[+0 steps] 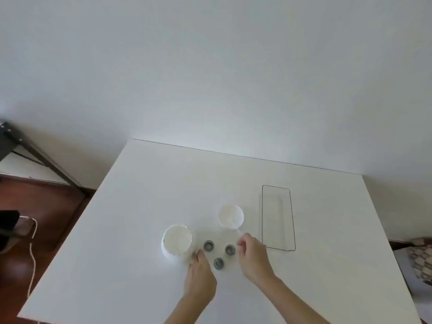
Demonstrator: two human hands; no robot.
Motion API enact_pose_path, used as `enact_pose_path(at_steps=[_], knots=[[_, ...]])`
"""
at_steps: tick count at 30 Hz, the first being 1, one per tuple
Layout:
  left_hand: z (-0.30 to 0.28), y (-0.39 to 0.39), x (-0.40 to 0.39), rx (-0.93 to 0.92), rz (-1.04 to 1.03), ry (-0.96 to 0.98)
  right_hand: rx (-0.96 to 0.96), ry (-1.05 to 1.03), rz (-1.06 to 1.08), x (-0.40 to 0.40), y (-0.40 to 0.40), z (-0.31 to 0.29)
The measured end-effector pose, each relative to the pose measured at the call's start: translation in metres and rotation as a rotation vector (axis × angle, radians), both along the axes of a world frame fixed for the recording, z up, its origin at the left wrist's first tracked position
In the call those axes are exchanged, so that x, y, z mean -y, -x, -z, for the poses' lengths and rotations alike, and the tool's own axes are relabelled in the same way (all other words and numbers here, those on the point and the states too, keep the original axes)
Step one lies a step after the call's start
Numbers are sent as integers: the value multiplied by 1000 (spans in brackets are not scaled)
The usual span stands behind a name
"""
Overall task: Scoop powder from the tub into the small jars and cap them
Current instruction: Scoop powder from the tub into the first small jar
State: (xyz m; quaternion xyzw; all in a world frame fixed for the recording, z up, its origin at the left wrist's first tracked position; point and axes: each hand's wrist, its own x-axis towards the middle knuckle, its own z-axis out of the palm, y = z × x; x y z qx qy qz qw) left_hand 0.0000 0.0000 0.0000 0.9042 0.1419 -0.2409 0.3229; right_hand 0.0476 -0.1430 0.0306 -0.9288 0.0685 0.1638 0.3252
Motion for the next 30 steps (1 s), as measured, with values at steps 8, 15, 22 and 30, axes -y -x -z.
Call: enact_pose_path(at_steps=[8, 15, 22, 30], knots=[[20, -15, 10, 82, -126, -4, -121, 229, -95, -8, -41, 14], [30, -30, -5, 96, -51, -47, -193, 137, 1, -9, -53, 27], [36, -39, -11, 162, 24, -37, -29, 90, 28, -3, -55, 31], [27, -33, -5, 197, -7, -71, 82, 83, 21, 10, -65, 28]])
